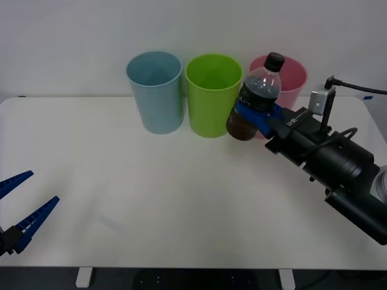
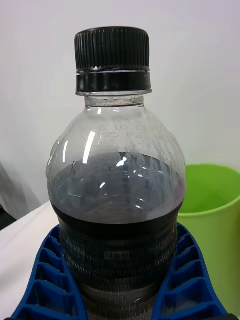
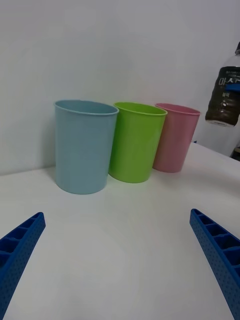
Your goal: Grasp the object on the table and drop it into the matching bin: aluminum can to the light blue bin, PET bottle to the pink bin.
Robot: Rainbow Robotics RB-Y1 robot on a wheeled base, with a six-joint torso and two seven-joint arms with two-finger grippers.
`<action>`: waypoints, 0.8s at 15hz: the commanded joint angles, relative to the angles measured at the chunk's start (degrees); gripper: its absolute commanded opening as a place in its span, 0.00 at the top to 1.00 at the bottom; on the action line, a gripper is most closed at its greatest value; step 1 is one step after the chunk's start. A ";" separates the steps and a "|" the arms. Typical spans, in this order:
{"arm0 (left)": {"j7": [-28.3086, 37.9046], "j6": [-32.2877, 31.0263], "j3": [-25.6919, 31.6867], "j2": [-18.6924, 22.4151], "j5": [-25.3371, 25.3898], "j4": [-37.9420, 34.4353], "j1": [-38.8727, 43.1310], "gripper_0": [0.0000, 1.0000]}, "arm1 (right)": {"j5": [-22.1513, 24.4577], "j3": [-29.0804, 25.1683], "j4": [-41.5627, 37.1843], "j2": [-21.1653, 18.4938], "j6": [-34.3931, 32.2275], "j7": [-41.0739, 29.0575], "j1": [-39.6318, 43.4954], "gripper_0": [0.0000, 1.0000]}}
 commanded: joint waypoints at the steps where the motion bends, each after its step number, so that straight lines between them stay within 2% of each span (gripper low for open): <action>1: 0.00 0.00 0.00 0.00 0.00 0.00 0.00 0.00 | -1.47 -1.50 -0.99 -2.81 -0.09 -1.77 -1.62 1.00; 5: 0.00 0.00 0.00 0.00 0.00 0.00 0.00 0.00 | -1.82 -3.26 0.60 -5.80 -0.01 -3.35 -6.01 1.00; 8: 0.00 0.00 0.00 0.00 0.00 0.00 0.00 0.00 | -2.61 -3.61 5.96 -8.08 -0.01 -3.97 -10.93 1.00; 12: 0.00 0.00 0.00 0.00 0.00 0.00 0.00 0.00 | -2.53 -3.78 15.36 -8.96 -0.01 -3.53 -17.53 1.00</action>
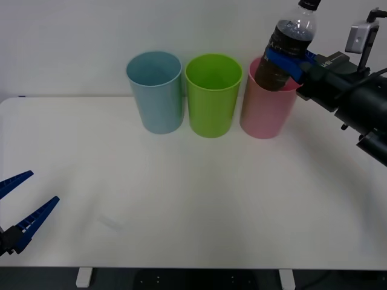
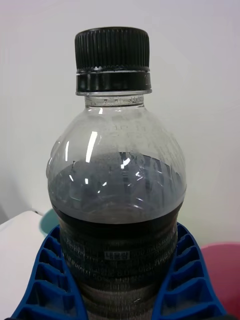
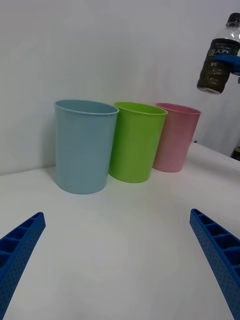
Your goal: Grasp the object on the table and drop it into the matching bin: aluminum can to the light blue bin, PET bottle to the pink bin.
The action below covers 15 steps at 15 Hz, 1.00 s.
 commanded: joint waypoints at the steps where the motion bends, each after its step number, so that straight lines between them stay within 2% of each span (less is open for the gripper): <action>1: 0.00 0.00 0.00 0.00 0.00 0.00 0.00 0.00 | 0.08 -0.20 6.55 -0.14 0.10 0.50 -4.38 1.00; 7: 0.00 0.00 0.00 0.00 0.00 0.00 0.00 0.00 | 0.79 -0.12 17.63 0.30 0.45 1.56 -11.41 1.00; 15: 0.00 0.00 0.00 0.00 0.00 0.00 0.00 0.00 | 5.36 -0.12 27.82 4.43 1.77 3.05 -18.18 1.00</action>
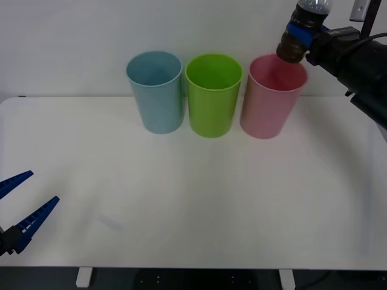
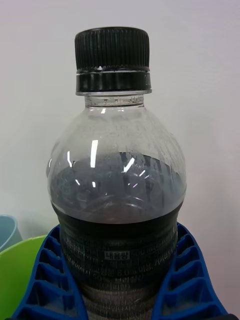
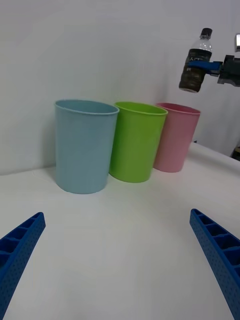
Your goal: Grasp the object on the table and drop it into the matching bin: aluminum can to the light blue bin, PET bottle to the pink bin.
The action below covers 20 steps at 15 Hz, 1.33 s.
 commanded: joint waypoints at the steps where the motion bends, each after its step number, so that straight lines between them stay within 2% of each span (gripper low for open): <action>1: 0.00 0.00 0.00 0.00 0.00 0.00 0.00 0.00 | 2.18 0.04 1.95 1.38 0.90 0.44 -1.24 1.00; 6: 0.00 0.00 0.00 0.00 0.00 0.00 0.00 0.00 | 2.62 0.04 1.95 2.09 0.90 0.79 -1.24 1.00; 7: 0.00 0.00 0.00 0.00 0.00 0.00 0.00 0.00 | 2.62 0.04 1.95 2.09 0.90 0.88 -1.24 0.98; 8: 0.00 0.00 0.00 0.00 0.00 0.00 0.00 0.00 | 2.71 -0.05 1.95 2.09 0.90 1.23 -1.24 0.87; 9: 0.00 0.00 0.00 0.00 0.00 0.00 0.00 0.00 | 2.71 -0.05 1.95 2.17 0.90 1.67 -1.33 0.11; 10: 0.00 0.00 0.00 0.00 0.00 0.00 0.00 0.00 | 2.71 -0.05 1.95 2.17 0.81 1.85 -1.33 0.00; 17: 0.00 0.00 0.00 0.00 0.00 0.00 0.00 0.00 | 1.74 -1.19 1.42 2.09 -1.91 2.46 -0.98 0.00; 20: 0.00 0.00 0.00 0.00 0.00 0.00 0.00 0.00 | 0.69 -2.77 -4.56 2.09 -2.35 2.46 3.77 0.00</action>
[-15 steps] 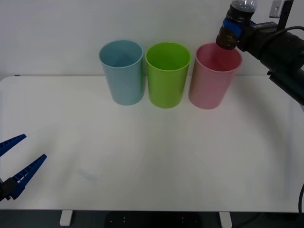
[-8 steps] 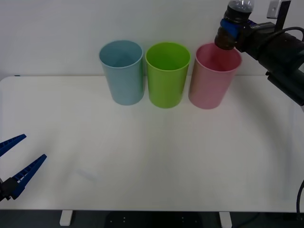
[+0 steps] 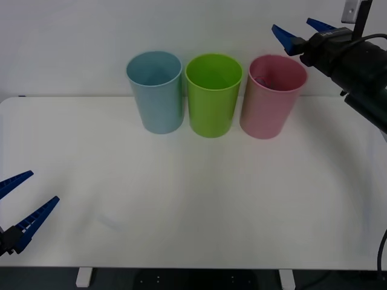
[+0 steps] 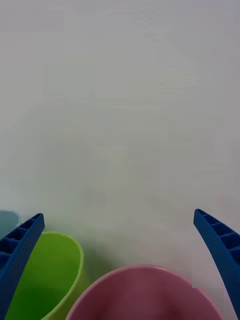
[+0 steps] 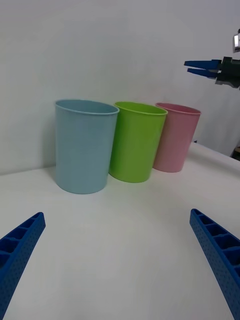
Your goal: Grasp the object on the table and drop it into the matching bin: aluminum can to the light blue bin, PET bottle to the pink bin.
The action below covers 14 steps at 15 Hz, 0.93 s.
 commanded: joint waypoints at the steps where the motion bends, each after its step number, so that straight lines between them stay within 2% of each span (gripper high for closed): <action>1: 0.00 0.00 0.00 0.00 0.00 0.00 0.00 0.00 | -0.88 -1.18 -6.05 -0.05 -0.16 0.02 4.80 0.00; 5: 0.00 0.00 0.00 0.00 0.00 0.00 0.00 0.00 | -1.15 -2.85 -15.28 -0.32 -0.60 0.10 12.45 0.00; 10: 0.00 0.00 0.00 0.00 0.00 0.00 0.00 0.00 | -2.90 -6.27 -25.56 -0.32 -5.34 1.77 22.65 0.00; 14: 0.00 0.00 0.00 0.00 0.00 0.00 0.00 0.00 | -6.95 -9.53 -29.34 -0.23 -11.85 10.30 29.50 0.00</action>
